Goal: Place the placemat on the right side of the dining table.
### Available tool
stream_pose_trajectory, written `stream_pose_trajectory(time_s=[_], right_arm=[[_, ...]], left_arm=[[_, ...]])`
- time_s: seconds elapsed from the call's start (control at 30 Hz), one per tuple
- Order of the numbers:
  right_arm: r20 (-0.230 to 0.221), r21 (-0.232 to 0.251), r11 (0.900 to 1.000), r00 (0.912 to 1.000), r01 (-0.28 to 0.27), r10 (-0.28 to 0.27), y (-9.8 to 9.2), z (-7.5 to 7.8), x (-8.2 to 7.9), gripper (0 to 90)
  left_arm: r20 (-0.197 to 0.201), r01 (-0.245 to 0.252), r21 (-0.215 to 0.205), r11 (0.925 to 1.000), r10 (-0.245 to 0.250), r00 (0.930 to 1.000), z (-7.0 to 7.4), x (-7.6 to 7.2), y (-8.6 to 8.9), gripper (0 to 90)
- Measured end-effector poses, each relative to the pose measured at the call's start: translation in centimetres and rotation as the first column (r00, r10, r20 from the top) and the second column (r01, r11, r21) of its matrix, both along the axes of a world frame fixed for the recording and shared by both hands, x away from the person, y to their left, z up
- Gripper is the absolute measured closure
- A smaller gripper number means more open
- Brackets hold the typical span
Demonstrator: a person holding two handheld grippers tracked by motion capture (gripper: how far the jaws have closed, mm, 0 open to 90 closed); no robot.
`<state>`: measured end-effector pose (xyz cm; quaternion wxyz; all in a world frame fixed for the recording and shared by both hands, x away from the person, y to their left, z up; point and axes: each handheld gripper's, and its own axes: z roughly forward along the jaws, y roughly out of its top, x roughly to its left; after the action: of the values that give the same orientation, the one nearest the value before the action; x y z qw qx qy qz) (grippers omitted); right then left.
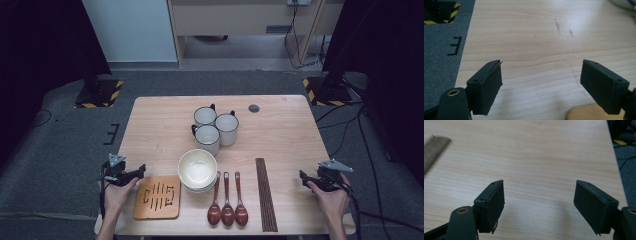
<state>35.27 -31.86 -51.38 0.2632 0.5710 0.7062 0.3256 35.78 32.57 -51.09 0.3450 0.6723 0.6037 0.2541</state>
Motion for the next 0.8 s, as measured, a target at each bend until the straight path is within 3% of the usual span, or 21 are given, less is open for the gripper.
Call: stream_pose_trajectory(time_s=[0.07, 0.27, 0.5, 0.8], right_arm=[[0.004, -0.002, 1.0, 0.9999, -0.01, 0.01, 0.2, 0.2, -0.1, 24.4], [0.04, 0.0, 1.0, 0.9987, -0.031, 0.031, 1.2, 1.8, -0.9, 25.9], [0.065, -0.011, 0.997, 0.995, -0.075, 0.076, 2.9, 3.2, -2.0, 27.2], [0.054, -0.025, 0.992, 0.9909, -0.122, 0.124, 4.6, 3.6, -2.3, 25.4]], left_arm=[[0.013, 0.01, -0.025, 0.9996, -0.009, 0.9999, 0.6, -0.4, -0.4, 16.8], [0.024, 0.058, -0.014, 0.9982, -0.058, 0.998, 1.2, -1.6, -2.0, 15.9], [0.005, 0.105, -0.003, 0.9945, -0.105, 0.9945, 0.9, -4.0, -3.0, 13.2], [-0.034, 0.114, 0.007, 0.9934, -0.114, 0.9929, 0.0, -4.6, -3.0, 12.9]])
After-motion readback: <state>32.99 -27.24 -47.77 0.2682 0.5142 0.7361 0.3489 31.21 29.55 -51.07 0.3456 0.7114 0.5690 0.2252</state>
